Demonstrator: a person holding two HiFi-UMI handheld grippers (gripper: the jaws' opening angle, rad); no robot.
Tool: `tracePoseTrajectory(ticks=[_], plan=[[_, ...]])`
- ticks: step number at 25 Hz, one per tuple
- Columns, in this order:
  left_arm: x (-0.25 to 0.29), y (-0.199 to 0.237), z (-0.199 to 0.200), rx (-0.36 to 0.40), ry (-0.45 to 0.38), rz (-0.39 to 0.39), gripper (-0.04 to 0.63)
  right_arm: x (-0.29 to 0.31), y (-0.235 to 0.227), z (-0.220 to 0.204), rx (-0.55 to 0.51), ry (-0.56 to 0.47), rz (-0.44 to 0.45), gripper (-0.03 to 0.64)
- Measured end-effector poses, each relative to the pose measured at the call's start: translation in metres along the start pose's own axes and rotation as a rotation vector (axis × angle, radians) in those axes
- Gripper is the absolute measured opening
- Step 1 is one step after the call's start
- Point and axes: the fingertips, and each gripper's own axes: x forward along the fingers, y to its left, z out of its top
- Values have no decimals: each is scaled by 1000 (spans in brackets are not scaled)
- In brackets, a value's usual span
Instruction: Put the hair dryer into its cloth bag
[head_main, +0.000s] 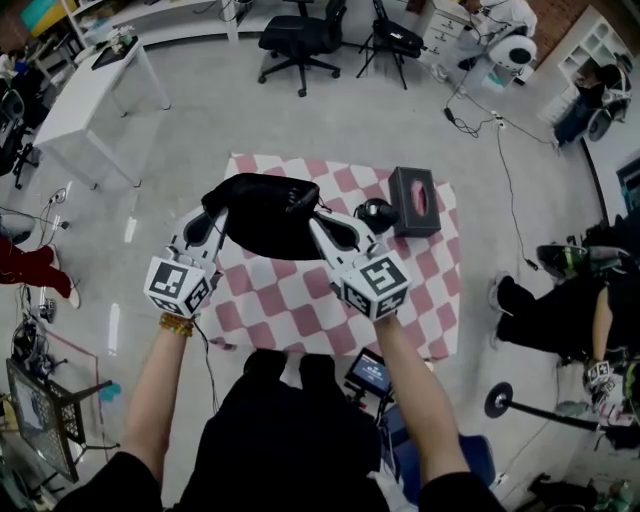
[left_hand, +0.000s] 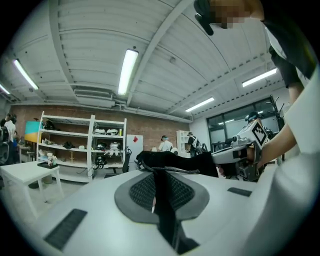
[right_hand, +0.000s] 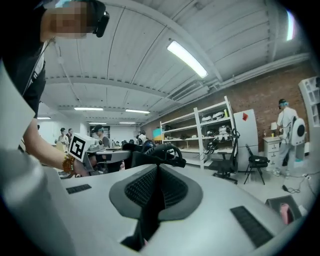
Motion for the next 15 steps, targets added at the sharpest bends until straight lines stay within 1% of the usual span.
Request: tracePoseTrajectory(ticks=[2, 4, 6, 10, 13, 15], plan=[[4, -5, 8, 18, -9, -4, 28, -4, -4, 10, -33, -8, -44, 25], [10, -8, 11, 32, -9, -18, 28, -6, -13, 14, -59, 4, -82, 25], [15, -11, 14, 38, -15, -32, 28, -10, -20, 15, -59, 9, -110, 25], [20, -17, 12, 24, -8, -45, 28, -15, -32, 5, -55, 34, -161, 25], [23, -21, 9, 55, 14, -54, 28, -17, -33, 1, -126, 68, -200, 25], [23, -22, 6, 60, 19, -59, 28, -17, -35, -2, -176, 82, -242, 25]])
